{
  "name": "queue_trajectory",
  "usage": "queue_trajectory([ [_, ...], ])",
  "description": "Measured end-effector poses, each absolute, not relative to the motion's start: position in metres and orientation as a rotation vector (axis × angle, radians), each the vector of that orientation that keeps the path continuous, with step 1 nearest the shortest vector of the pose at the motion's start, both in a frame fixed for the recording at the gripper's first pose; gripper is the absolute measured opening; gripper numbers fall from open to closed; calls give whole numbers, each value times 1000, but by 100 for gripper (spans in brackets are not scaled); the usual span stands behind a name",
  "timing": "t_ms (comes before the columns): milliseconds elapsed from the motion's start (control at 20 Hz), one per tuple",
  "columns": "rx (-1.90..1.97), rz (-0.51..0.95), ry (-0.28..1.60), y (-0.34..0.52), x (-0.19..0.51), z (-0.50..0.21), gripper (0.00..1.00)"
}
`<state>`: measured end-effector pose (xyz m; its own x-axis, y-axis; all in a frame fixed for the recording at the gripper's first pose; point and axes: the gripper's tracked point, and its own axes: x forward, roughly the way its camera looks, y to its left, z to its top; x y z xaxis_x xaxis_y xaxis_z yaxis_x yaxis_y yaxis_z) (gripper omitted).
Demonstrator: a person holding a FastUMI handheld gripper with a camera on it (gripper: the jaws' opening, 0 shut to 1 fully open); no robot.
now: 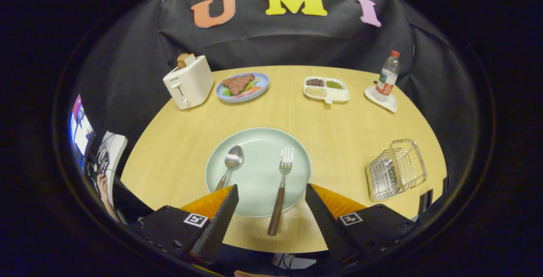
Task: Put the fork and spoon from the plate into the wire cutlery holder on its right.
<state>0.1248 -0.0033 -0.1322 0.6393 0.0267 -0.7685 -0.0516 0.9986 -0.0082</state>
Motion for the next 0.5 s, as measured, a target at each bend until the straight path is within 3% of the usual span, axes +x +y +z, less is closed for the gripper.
queue_trajectory([
  [300,-110,32,998,0,139,-160,95],
  [500,-91,-9,1081,-6,141,-180,87],
])
